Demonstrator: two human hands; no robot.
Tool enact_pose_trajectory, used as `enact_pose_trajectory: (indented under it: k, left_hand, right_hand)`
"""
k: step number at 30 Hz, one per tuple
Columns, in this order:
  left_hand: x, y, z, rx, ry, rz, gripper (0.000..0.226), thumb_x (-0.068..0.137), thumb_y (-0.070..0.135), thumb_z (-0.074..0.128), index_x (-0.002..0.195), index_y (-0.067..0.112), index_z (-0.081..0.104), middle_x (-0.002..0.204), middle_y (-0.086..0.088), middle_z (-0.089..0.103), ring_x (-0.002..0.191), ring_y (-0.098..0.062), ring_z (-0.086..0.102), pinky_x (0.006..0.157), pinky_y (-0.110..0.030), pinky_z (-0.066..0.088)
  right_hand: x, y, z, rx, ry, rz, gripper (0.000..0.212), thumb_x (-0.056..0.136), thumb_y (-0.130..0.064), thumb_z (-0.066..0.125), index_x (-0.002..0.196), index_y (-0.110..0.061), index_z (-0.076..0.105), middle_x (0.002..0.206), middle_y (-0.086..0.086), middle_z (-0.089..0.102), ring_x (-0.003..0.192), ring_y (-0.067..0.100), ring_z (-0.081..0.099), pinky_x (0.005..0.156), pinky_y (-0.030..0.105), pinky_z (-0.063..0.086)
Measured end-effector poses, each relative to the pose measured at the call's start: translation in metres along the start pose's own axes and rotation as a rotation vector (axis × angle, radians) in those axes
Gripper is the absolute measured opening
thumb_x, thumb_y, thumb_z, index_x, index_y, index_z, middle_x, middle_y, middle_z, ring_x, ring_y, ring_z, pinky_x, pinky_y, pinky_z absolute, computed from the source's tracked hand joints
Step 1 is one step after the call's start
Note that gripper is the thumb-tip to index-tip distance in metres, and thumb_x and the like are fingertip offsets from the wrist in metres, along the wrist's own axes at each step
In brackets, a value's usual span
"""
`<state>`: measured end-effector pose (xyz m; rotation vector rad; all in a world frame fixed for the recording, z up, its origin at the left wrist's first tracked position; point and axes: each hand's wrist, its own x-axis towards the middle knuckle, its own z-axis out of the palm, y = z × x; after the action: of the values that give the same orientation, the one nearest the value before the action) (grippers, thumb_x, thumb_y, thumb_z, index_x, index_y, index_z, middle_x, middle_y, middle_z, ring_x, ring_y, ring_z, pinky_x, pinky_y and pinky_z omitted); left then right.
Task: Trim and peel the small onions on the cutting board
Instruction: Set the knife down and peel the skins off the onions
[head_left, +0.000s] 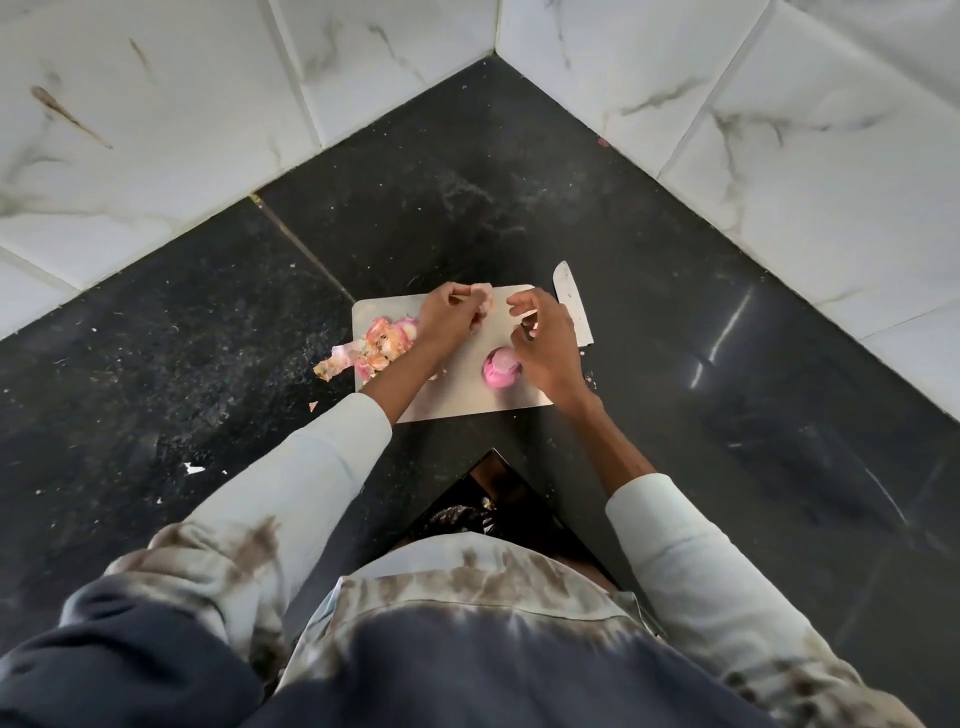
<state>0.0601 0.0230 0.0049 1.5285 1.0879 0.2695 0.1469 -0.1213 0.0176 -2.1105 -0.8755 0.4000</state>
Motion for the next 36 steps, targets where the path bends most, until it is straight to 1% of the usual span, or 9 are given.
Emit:
enact_pose_trajectory:
  k: [4, 9, 12, 16, 19, 22, 26, 31, 36]
  left_hand:
    - [-0.017, 0.015, -0.018, -0.361, -0.122, -0.214, 0.051, 0.105, 0.053, 0.056, 0.111, 0.009, 0.08, 0.099, -0.006, 0.082, 0.085, -0.014, 0.075, 0.084, -0.029, 0.05]
    - [-0.03, 0.009, -0.038, -0.556, -0.198, -0.209, 0.052, 0.106, 0.055, 0.053, 0.118, 0.011, 0.077, 0.11, -0.01, 0.08, 0.081, -0.007, 0.074, 0.085, -0.026, 0.049]
    - [-0.039, 0.007, -0.046, -0.615, -0.186, -0.2, 0.047, 0.106, 0.053, 0.055, 0.118, 0.011, 0.073, 0.095, -0.004, 0.079, 0.072, -0.007, 0.073, 0.08, -0.025, 0.052]
    - [-0.046, -0.001, -0.051, -0.669, -0.188, -0.188, 0.057, 0.104, 0.054, 0.057, 0.134, 0.007, 0.069, 0.103, -0.005, 0.078, 0.094, -0.016, 0.074, 0.108, -0.038, 0.051]
    - [-0.048, -0.008, -0.053, -0.676, -0.168, -0.183, 0.059, 0.103, 0.055, 0.058, 0.135, 0.006, 0.069, 0.11, -0.009, 0.077, 0.108, -0.023, 0.071, 0.116, -0.047, 0.049]
    - [-0.051, -0.012, -0.056, -0.665, -0.149, -0.176, 0.054, 0.104, 0.054, 0.057, 0.127, 0.006, 0.071, 0.101, -0.009, 0.075, 0.093, -0.019, 0.07, 0.111, -0.047, 0.053]
    - [-0.056, -0.015, -0.06, -0.7, -0.114, -0.201, 0.047, 0.108, 0.05, 0.05, 0.113, 0.009, 0.072, 0.096, -0.008, 0.075, 0.086, -0.017, 0.069, 0.077, -0.031, 0.054]
    - [-0.059, -0.018, -0.065, -0.682, -0.115, -0.193, 0.051, 0.108, 0.053, 0.048, 0.116, 0.009, 0.071, 0.102, -0.01, 0.074, 0.092, -0.019, 0.07, 0.079, -0.032, 0.054]
    - [-0.062, -0.014, -0.065, -0.64, -0.106, -0.162, 0.055, 0.105, 0.058, 0.051, 0.115, 0.008, 0.07, 0.1, -0.009, 0.073, 0.084, -0.015, 0.07, 0.078, -0.03, 0.055]
  right_hand:
    - [0.006, -0.021, 0.005, 0.026, -0.046, -0.09, 0.048, 0.088, -0.007, 0.078, 0.124, -0.03, 0.059, 0.118, -0.015, 0.06, 0.11, 0.012, 0.061, 0.092, 0.04, 0.059]
    - [0.012, -0.034, 0.013, 0.079, -0.048, -0.167, 0.053, 0.084, -0.029, 0.087, 0.128, -0.027, 0.059, 0.126, -0.008, 0.06, 0.113, 0.01, 0.061, 0.096, 0.031, 0.056]
    - [0.011, -0.042, 0.017, 0.107, -0.068, -0.17, 0.056, 0.084, -0.045, 0.086, 0.13, -0.027, 0.06, 0.129, -0.009, 0.061, 0.112, 0.006, 0.062, 0.095, 0.024, 0.053]
    - [0.006, -0.05, 0.022, 0.158, -0.093, -0.168, 0.052, 0.088, -0.046, 0.083, 0.129, -0.022, 0.061, 0.126, -0.005, 0.067, 0.112, 0.01, 0.065, 0.098, 0.029, 0.058]
    - [0.001, -0.054, 0.025, 0.197, -0.101, -0.144, 0.051, 0.089, -0.043, 0.083, 0.13, -0.02, 0.062, 0.124, -0.004, 0.07, 0.111, 0.011, 0.067, 0.098, 0.029, 0.058]
    - [-0.004, -0.057, 0.027, 0.247, -0.117, -0.103, 0.049, 0.089, -0.038, 0.085, 0.129, -0.019, 0.064, 0.121, -0.004, 0.072, 0.108, 0.01, 0.069, 0.095, 0.02, 0.057]
    - [-0.008, -0.06, 0.026, 0.312, -0.102, -0.083, 0.04, 0.091, -0.037, 0.082, 0.123, -0.017, 0.07, 0.114, -0.006, 0.075, 0.103, 0.006, 0.071, 0.087, 0.011, 0.055]
    - [-0.006, -0.062, 0.03, 0.309, -0.094, -0.108, 0.034, 0.091, -0.037, 0.082, 0.117, -0.015, 0.075, 0.106, -0.01, 0.076, 0.098, -0.004, 0.071, 0.084, 0.011, 0.056]
    - [-0.004, -0.06, 0.037, 0.302, -0.094, -0.078, 0.029, 0.093, -0.029, 0.08, 0.117, -0.012, 0.076, 0.106, -0.004, 0.077, 0.096, 0.006, 0.073, 0.088, 0.017, 0.059]
